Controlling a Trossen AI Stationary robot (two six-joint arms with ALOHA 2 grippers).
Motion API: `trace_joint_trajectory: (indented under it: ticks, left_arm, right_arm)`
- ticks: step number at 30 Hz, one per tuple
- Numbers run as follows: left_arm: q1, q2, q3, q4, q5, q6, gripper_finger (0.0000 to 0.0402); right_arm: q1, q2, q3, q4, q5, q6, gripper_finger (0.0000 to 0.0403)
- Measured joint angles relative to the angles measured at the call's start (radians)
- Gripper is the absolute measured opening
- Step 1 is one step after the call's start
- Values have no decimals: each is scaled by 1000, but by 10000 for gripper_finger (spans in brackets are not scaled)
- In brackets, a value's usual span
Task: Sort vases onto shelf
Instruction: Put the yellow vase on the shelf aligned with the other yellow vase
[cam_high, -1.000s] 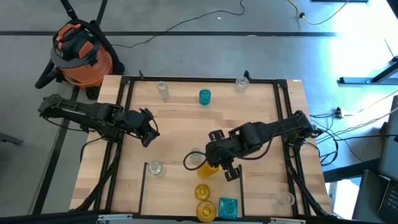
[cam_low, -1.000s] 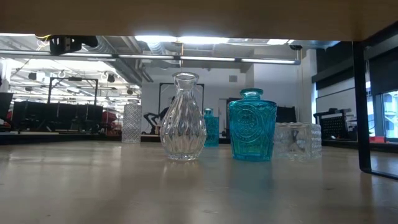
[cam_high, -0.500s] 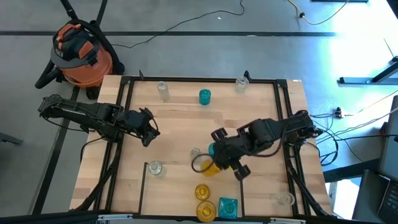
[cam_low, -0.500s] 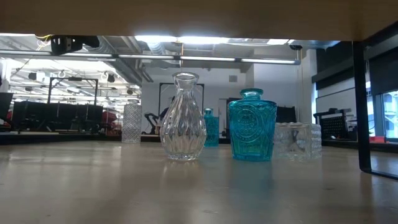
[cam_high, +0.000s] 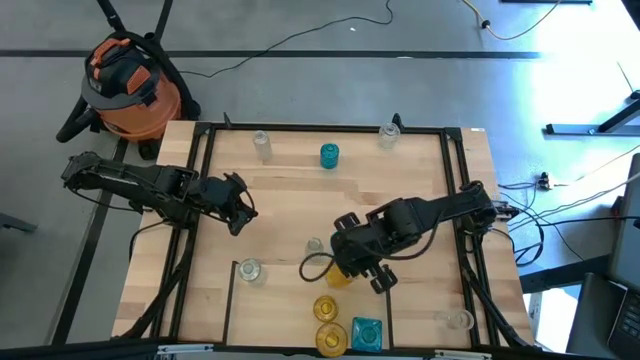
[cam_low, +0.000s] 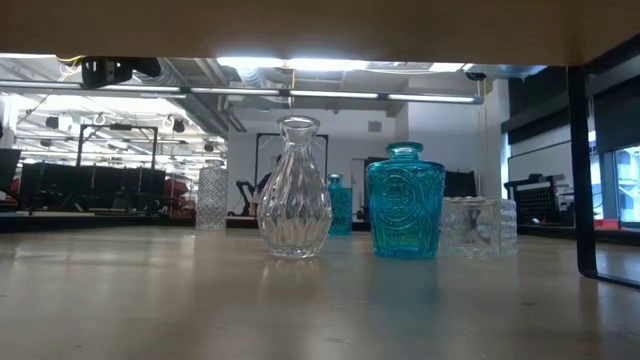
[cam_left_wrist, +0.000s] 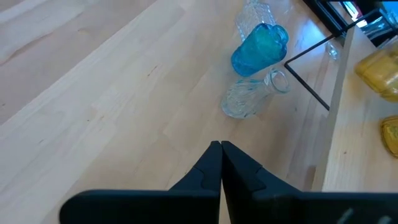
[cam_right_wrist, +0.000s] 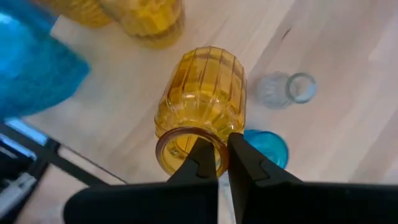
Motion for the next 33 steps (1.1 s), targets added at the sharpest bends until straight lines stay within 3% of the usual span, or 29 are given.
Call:
trace_joint_trajectory:
  ticks: [5,12,16,25,33]
  left_arm:
    - [0,0,0,4,-3,0,0]
    - [0,0,0,4,-3,0,0]
    - [0,0,0,5,-3,2,0]
    - [0,0,0,5,-1,17,0]
    - [0,0,0,14,-3,17,0]
  right_arm:
    - [-43,6,0,-1,-74,176,1]
    - [-95,8,0,14,-129,668,1]
    - [-94,7,0,17,-122,850,0]
    - [-91,7,0,19,-153,1122,0]
    - [-84,7,0,56,-147,1232,0]
